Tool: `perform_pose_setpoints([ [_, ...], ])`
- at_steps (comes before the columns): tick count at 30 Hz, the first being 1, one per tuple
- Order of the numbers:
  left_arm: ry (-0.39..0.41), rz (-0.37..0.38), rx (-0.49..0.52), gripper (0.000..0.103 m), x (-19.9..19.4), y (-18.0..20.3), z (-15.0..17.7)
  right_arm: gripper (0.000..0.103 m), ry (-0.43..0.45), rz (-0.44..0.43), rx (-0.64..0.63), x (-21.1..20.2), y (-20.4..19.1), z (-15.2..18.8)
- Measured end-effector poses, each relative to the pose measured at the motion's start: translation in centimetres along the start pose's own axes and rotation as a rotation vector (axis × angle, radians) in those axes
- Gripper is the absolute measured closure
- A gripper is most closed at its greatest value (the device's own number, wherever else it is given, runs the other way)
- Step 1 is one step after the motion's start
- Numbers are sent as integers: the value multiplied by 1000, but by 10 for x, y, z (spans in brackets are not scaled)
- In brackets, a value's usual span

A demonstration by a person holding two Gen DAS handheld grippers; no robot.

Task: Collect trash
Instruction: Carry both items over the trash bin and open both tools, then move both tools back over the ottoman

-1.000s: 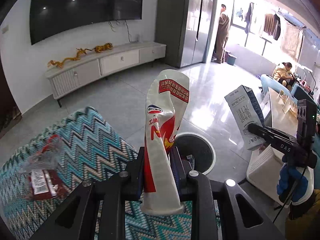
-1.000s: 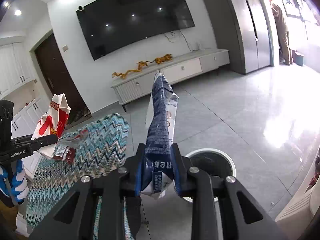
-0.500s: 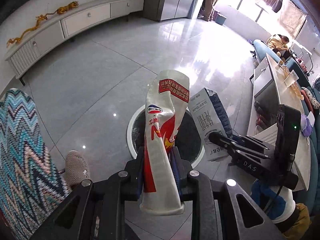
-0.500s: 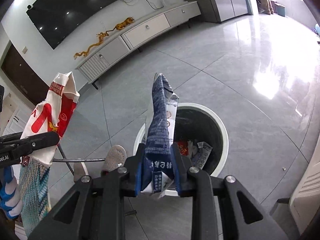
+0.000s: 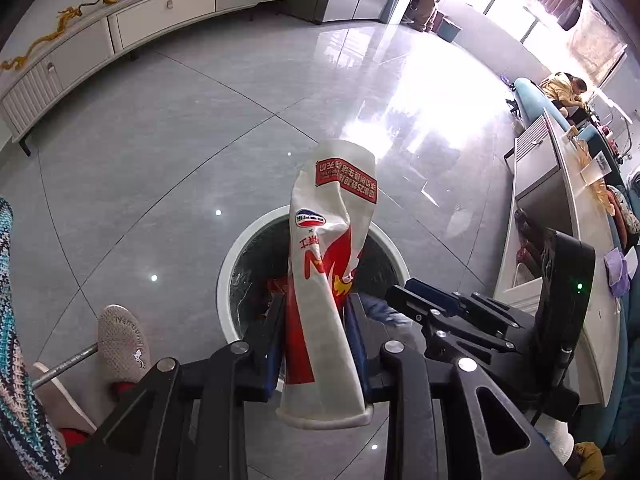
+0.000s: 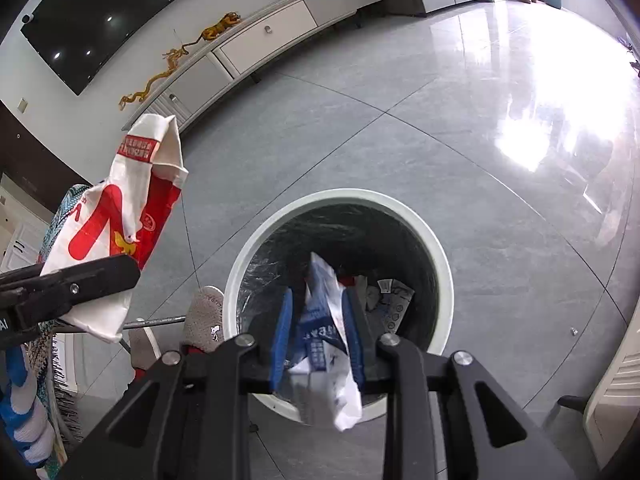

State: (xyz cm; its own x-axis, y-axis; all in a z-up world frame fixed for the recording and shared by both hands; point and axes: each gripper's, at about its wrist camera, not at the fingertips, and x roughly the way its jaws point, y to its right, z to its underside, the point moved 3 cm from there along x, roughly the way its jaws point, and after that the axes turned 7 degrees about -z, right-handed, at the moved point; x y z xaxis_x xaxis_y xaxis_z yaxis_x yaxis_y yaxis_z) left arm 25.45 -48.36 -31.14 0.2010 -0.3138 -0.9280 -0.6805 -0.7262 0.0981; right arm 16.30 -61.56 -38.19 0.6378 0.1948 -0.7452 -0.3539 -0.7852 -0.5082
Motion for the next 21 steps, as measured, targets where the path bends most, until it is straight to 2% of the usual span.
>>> perform_pose_setpoints([
  [3,-9,25,-28,60,9,-2,-6,78,-17,13,-1,12,5,-2],
  [5,4,32,-49,40,8,-5,-9,75,-31,34,-2,19,8,-2],
  [9,20,46,-60,39,1,-8,-8,73,-15,34,23,16,14,1],
  [15,67,35,-76,39,-22,-11,-2,72,51,70,29,-13,18,6],
  [21,170,-1,-68,39,-66,-7,5,72,141,100,14,-59,6,4],
])
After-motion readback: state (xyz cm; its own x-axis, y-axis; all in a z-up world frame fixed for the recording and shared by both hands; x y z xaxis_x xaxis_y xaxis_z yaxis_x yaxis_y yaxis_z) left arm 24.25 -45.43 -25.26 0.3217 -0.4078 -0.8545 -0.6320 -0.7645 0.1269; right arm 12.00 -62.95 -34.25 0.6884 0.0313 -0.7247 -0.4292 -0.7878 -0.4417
